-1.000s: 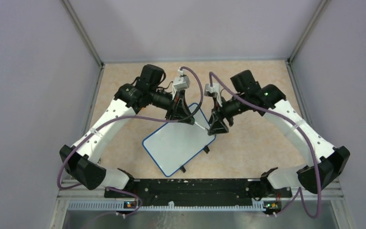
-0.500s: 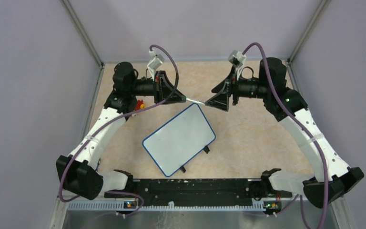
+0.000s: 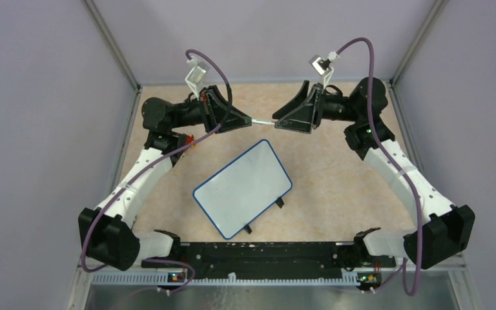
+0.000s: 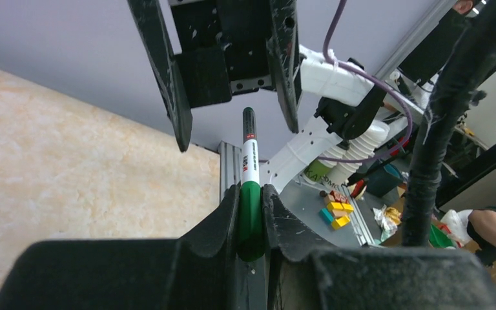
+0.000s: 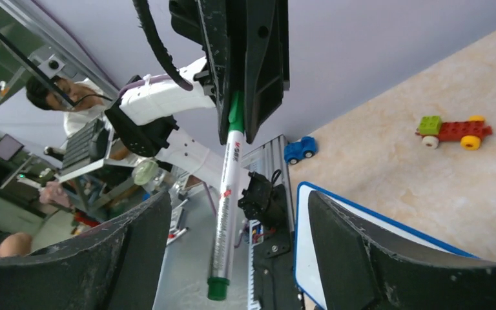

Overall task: Write a sentence on the whiteboard
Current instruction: Open the whiteboard marker from the pen cap.

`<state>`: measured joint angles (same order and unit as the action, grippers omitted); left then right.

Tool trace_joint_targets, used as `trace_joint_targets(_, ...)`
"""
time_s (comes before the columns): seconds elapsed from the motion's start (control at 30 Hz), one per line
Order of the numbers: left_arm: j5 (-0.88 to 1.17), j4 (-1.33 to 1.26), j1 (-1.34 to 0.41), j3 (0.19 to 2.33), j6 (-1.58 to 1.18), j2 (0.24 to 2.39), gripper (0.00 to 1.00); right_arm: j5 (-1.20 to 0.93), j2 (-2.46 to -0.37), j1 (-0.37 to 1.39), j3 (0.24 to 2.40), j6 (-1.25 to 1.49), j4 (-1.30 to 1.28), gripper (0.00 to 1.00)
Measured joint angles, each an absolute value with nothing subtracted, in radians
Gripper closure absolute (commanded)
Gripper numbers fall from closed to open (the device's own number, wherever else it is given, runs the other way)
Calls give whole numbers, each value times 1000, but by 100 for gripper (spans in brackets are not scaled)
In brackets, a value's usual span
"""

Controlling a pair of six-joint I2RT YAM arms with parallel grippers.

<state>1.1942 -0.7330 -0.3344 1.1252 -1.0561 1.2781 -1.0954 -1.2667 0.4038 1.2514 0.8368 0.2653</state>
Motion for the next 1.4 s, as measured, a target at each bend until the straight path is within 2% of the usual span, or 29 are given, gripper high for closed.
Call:
trace_joint_targets(0.33,1102,-743,-335,1125,-1079,1286,100,-1082,-1293,403,1233,923,325,46)
trace_joint_targets(0.7,1039,-533,-363,1168,-924,1318,100,-1034,-1297,404,1257,853,213,55)
trace_joint_targets(0.9,1028,-514,-368,1168,-906,1318,100,-1014,-1305,413,1259,822,176,62)
trace_joint_targets(1.4,1037,-493,-395,1168,-867,1322,100,-1017,-1312,435,1259,786,147,66)
